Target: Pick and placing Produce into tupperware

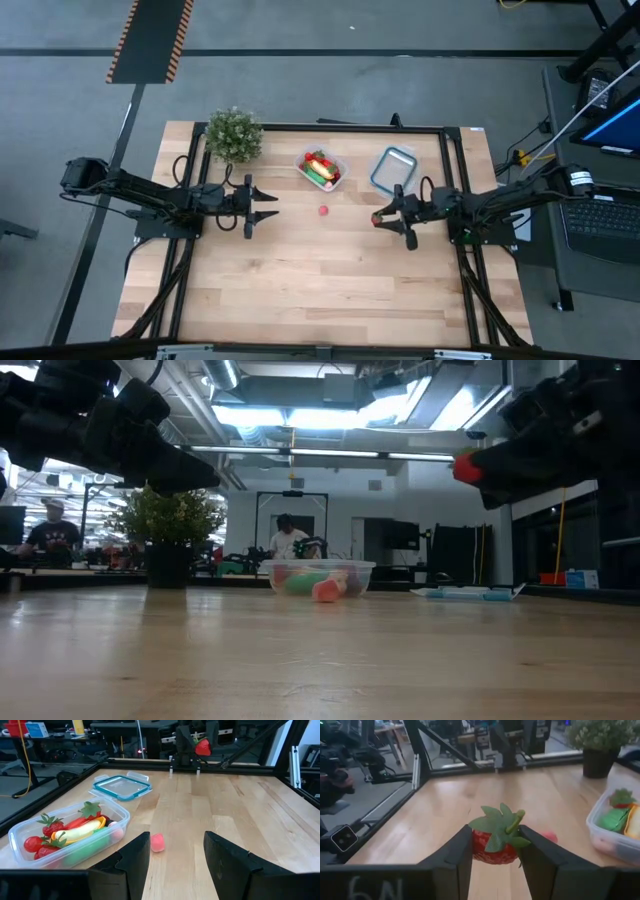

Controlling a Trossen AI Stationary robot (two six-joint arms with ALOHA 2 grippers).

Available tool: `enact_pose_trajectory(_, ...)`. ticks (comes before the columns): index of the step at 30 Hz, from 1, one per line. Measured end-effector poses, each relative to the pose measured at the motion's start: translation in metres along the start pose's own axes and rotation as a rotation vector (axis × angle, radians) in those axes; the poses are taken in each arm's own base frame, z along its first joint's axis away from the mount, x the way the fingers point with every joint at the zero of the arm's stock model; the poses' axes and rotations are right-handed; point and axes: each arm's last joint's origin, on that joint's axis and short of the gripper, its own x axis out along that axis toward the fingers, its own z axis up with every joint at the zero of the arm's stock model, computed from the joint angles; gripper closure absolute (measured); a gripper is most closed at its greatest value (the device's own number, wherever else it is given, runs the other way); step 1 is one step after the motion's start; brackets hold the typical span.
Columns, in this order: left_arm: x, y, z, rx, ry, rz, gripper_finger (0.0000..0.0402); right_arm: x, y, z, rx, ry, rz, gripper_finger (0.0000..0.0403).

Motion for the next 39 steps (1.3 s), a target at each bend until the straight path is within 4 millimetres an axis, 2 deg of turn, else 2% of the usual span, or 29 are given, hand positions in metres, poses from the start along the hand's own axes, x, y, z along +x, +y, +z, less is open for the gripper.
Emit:
enact_pose_trajectory(8, 0.000, 0.000, 0.000, -0.007, 0.000, 0.000, 0.0223, -0.003, 0.001, -0.001, -0.030, -0.031, 0.023, 0.0267)
enact_pose_trajectory(14, 0.000, 0.000, 0.000, -0.018, 0.000, 0.000, 0.0223, -0.003, -0.005, -0.002, -0.007, -0.040, -0.169, 0.0267)
enact_pose_trajectory(21, 0.000, 0.000, 0.000, -0.018, 0.000, 0.000, 0.0223, -0.004, -0.009, -0.002, -0.001, -0.052, -0.306, 0.0267)
enact_pose_trajectory(33, 0.000, 0.000, 0.000, -0.015, 0.000, 0.010, 0.0223, -0.003, -0.009, 0.000, 0.027, -0.054, -0.312, 0.0267)
enact_pose_trajectory(39, 0.000, 0.001, 0.000, -0.014, -0.002, 0.035, 0.0223, 0.013, -0.014, 0.015, 0.014, 0.086, -0.335, 0.0267)
